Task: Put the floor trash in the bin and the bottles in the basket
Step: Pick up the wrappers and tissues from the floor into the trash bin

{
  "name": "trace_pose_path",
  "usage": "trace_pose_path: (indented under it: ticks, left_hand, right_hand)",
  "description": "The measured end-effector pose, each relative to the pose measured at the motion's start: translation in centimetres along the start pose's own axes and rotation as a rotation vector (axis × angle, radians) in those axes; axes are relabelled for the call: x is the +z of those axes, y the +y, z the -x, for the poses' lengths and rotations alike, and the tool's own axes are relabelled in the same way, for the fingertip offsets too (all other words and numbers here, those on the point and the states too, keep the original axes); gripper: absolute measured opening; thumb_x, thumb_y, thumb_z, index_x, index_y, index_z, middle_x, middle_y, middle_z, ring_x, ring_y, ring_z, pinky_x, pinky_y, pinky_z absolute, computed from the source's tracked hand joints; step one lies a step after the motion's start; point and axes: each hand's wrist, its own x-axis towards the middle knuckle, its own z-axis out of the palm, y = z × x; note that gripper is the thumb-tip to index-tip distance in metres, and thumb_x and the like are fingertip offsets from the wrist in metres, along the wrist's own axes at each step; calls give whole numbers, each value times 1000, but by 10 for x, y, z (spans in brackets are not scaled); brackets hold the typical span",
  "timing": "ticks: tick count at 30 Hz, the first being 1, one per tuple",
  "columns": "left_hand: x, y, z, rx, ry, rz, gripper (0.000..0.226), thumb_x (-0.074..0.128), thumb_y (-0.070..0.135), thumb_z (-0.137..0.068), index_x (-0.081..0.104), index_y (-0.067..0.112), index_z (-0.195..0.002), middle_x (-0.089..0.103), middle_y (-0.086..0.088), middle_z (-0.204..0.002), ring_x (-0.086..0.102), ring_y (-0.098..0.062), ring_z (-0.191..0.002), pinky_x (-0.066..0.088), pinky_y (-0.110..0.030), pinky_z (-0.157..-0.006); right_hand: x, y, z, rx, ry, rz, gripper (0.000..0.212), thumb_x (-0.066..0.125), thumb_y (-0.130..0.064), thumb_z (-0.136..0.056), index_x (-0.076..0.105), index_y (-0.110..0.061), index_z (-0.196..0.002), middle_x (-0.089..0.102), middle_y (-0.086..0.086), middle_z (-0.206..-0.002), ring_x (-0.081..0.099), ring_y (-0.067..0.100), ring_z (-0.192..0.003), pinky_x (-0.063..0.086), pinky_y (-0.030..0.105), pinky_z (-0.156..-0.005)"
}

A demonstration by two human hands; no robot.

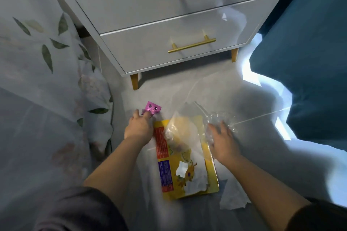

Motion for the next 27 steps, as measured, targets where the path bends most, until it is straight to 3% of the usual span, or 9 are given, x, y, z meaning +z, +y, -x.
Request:
trace_pose_path:
  ticks: [4,8,13,16,22,27]
  left_hand:
    - [4,-7,-30,15,-30,-49,50,41,19,-98,25,30,-144,3,-15,-156,22,-38,-138,37,-51,-103]
    - [10,-14,-42,18,19,44,41,44,18,-95,43,23,-137,36,-15,-137,38,-35,-125,41,-46,-99]
    - [12,-9,-50,-53,118,180,35,63,25,-87,56,13,-119,44,-12,-122,49,-34,-110,46,-44,-93]
    - [12,2,-56,-81,154,198,29,66,20,-85,55,6,-108,48,-14,-115,54,-35,-102,46,-42,-83]
    - [17,13,-58,-205,188,390,29,62,7,-85,43,6,-106,60,-20,-107,57,-38,-99,40,-39,-71]
    - [11,10,-66,-181,149,354,48,69,30,-84,43,13,-120,57,-11,-118,57,-34,-106,42,-36,-71]
  right_hand:
    - [5,0,-13,-6,31,47,60,58,-30,-90,28,-34,-142,17,8,-154,27,34,-135,37,39,-105]
    - [6,5,-22,-13,61,59,57,64,-35,-86,36,-31,-135,31,7,-142,35,33,-126,41,37,-100]
    - [10,9,-29,-27,61,-52,49,73,-31,-80,46,-24,-120,43,4,-120,49,19,-103,50,27,-87]
    - [11,11,-33,-31,37,-83,41,73,-25,-80,47,-24,-113,44,3,-117,53,18,-96,51,27,-84]
    - [16,15,-40,-35,-4,-137,35,71,-19,-82,49,-22,-109,48,3,-115,55,15,-94,52,27,-82]
    - [17,17,-43,-34,-17,-159,34,72,-19,-81,49,-23,-105,47,2,-112,51,14,-93,50,25,-81]
